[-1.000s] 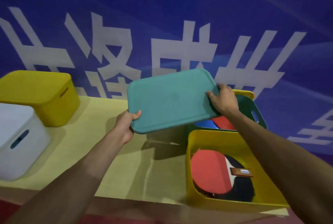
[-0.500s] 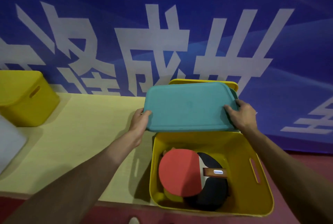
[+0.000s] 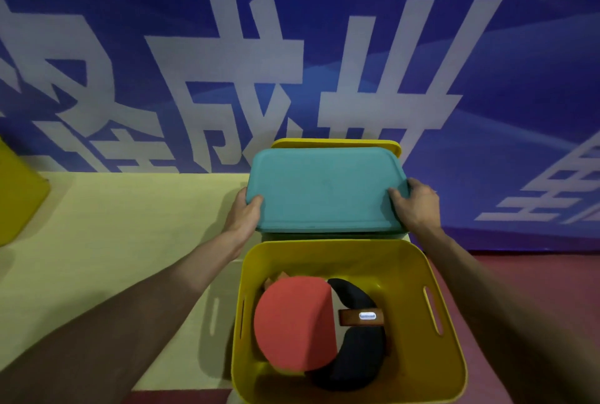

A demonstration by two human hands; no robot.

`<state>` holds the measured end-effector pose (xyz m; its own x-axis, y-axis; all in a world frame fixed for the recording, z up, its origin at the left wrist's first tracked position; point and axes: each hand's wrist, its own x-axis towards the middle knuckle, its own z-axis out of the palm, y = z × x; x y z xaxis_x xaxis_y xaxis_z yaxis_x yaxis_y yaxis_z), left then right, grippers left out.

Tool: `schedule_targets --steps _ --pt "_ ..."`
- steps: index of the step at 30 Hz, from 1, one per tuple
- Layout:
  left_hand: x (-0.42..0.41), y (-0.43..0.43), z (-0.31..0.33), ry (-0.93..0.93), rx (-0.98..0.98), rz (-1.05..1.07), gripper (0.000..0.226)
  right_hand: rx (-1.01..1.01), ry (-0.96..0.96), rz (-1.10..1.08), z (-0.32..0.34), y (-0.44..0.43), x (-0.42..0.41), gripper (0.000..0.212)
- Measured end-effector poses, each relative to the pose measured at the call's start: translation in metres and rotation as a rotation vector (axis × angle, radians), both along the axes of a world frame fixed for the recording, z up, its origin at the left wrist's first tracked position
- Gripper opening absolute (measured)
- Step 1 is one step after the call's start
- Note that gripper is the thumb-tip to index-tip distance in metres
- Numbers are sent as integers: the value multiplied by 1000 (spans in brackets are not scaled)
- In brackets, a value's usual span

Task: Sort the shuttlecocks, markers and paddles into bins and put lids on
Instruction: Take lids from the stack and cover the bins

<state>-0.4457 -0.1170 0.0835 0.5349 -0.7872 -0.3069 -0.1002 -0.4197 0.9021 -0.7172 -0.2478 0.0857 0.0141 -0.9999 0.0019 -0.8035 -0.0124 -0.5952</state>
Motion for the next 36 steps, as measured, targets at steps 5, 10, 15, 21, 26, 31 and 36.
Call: schedule_targets --steps 5,10,15,21,26,31,36 --pt "-9 -13 -9 11 11 -4 38 24 34 18 -13 -11 -9 40" --pt "-7 -18 -25 -17 49 -22 38 90 -4 36 -23 -12 -10 42" --pt "-7 -23 -31 -52 71 -18 37 109 -56 35 -29 -12 -9 42" --pt "-3 -23 -35 -143 53 -88 36 137 -35 40 -35 -9 -5 52" --pt "0 -18 -38 -270 58 -160 39 126 106 65 -38 -6 -2 61" --pt "-2 -16 -38 -598 144 -258 57 81 136 88 -39 -5 -2 62" --pt "3 -20 -39 -644 224 -313 56 111 134 90 -35 -5 -1 62"
